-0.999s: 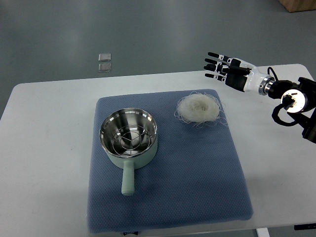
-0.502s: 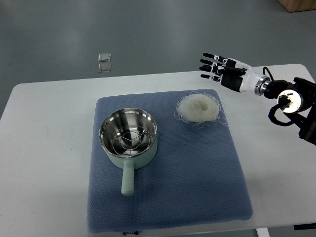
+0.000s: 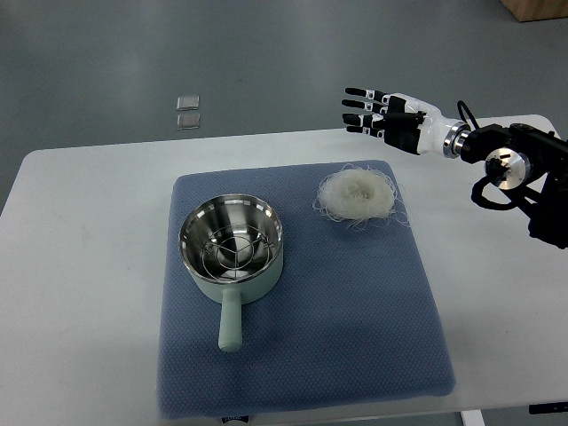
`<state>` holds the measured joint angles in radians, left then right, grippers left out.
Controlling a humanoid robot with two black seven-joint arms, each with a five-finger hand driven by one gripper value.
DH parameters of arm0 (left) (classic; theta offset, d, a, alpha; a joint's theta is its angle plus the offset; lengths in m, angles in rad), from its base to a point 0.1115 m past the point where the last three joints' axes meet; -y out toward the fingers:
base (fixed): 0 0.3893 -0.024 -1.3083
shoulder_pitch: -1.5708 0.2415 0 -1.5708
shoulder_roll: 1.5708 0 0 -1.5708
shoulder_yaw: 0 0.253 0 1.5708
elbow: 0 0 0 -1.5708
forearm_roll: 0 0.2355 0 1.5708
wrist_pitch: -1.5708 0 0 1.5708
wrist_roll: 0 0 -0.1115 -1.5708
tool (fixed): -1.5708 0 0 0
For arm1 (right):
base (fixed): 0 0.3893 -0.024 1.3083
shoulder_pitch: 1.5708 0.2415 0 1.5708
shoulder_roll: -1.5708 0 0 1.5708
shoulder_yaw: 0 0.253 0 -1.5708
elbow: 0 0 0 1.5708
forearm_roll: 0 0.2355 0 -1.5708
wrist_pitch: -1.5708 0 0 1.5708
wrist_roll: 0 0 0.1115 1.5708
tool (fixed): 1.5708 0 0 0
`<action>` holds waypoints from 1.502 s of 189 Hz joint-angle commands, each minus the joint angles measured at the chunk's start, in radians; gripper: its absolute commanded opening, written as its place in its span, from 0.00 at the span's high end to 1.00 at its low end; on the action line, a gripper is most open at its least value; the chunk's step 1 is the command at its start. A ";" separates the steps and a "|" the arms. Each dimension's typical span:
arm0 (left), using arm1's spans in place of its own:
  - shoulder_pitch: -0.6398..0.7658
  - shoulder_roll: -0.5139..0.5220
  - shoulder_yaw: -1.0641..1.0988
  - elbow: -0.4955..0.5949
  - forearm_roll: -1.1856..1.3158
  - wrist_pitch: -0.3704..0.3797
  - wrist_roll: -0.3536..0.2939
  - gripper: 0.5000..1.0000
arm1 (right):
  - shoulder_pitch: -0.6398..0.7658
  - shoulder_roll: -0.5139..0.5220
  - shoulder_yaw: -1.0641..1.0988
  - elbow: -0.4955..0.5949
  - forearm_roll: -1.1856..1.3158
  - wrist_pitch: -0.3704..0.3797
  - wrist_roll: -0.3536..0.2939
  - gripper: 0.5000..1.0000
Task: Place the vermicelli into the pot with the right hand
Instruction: 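Move the right hand over the white vermicelli bundle, opening fingers, then lower the right hand onto the vermicelli bundle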
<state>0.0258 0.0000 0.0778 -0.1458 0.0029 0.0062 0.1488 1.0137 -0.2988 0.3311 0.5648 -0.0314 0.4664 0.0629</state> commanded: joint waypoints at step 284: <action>0.000 0.000 -0.001 0.000 0.000 0.000 0.000 0.00 | 0.094 -0.115 -0.132 0.262 -1.147 -0.126 0.167 0.15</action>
<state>0.0262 0.0000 0.0767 -0.1457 0.0030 0.0058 0.1488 1.1037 -0.4219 0.2387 0.8175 -1.1766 0.3388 0.2289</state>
